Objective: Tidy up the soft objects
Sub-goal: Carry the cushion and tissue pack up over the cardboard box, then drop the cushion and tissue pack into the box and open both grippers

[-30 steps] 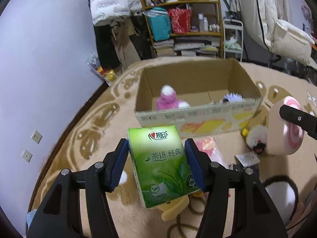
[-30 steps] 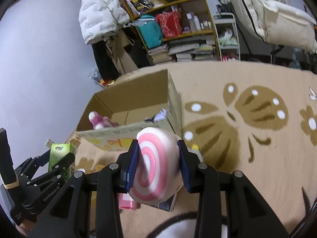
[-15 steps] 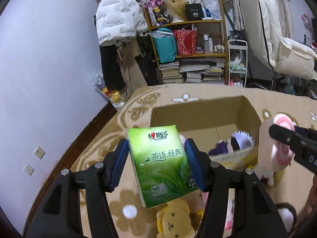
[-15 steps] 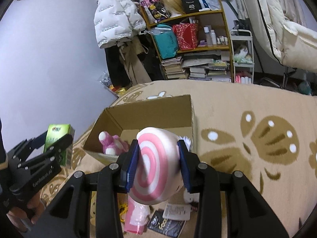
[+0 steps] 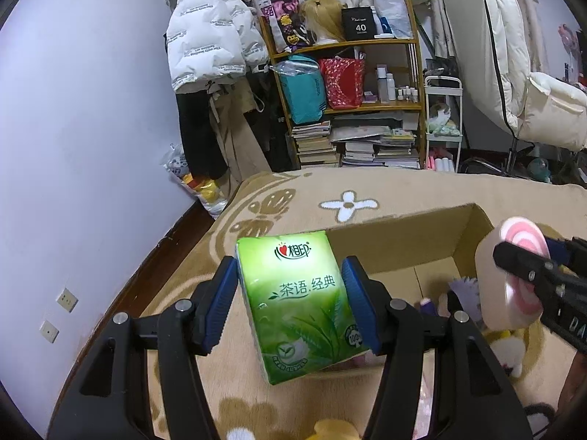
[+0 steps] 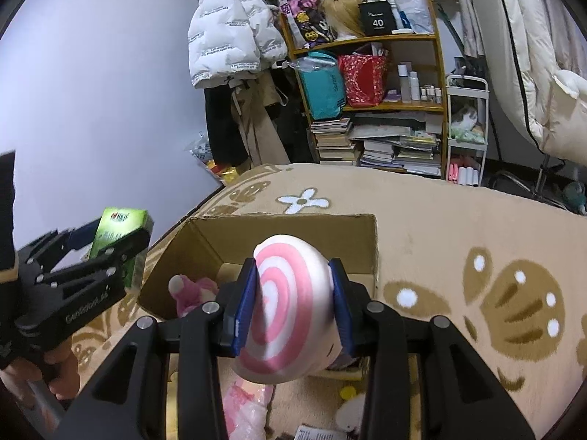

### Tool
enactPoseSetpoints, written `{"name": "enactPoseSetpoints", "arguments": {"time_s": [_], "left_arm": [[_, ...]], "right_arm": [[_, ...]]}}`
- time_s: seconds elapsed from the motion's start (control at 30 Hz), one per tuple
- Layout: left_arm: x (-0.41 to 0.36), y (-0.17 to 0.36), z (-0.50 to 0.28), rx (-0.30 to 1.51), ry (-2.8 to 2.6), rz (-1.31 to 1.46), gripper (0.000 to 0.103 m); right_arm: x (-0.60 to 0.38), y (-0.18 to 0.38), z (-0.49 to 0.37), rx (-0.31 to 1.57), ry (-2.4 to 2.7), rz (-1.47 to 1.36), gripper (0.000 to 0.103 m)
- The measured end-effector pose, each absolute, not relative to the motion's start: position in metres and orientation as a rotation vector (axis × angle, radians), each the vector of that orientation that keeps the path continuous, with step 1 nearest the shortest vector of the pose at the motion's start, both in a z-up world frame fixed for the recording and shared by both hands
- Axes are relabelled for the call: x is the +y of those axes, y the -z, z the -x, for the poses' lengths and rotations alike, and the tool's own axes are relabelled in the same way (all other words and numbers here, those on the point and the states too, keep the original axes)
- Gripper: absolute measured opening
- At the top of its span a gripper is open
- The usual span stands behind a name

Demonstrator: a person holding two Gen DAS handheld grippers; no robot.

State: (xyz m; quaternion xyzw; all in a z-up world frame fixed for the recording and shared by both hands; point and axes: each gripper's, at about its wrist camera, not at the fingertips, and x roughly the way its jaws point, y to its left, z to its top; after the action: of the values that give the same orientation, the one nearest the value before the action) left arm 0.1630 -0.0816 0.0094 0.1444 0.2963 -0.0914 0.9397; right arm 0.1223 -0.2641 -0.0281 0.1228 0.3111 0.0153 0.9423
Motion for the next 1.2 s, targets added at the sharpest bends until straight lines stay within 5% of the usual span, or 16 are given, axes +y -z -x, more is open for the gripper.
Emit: {"name": "enactPoseSetpoints", "arguments": {"time_s": [0.53,0.73,0.87,1.0,1.2], "left_arm": [[-0.093,0.014,-0.206,0.68,0.247,-0.228,0.06],[-0.095,0.021,-0.211,0.693,0.247,-0.26,0.08],[-0.096,0.021,-0.21,0.692,0.255,-0.268,0.089],[-0.098,0.02,-0.205,0.675,0.24,-0.3,0.098],[-0.087,0.01,-0.193,0.653,0.183,-0.3,0.1]], "right_arm": [[-0.267,0.043,-0.153,0.677,-0.056,-0.264,0.045],[-0.27,0.053,-0.155,0.718,-0.051,-0.292,0.051],[-0.275,0.048,-0.151,0.704,-0.037,-0.304,0.064],[-0.281,0.042,-0.143,0.691,-0.005,-0.319,0.088],[-0.284,0.031,-0.132,0.703,0.026,-0.317,0.099]]}}
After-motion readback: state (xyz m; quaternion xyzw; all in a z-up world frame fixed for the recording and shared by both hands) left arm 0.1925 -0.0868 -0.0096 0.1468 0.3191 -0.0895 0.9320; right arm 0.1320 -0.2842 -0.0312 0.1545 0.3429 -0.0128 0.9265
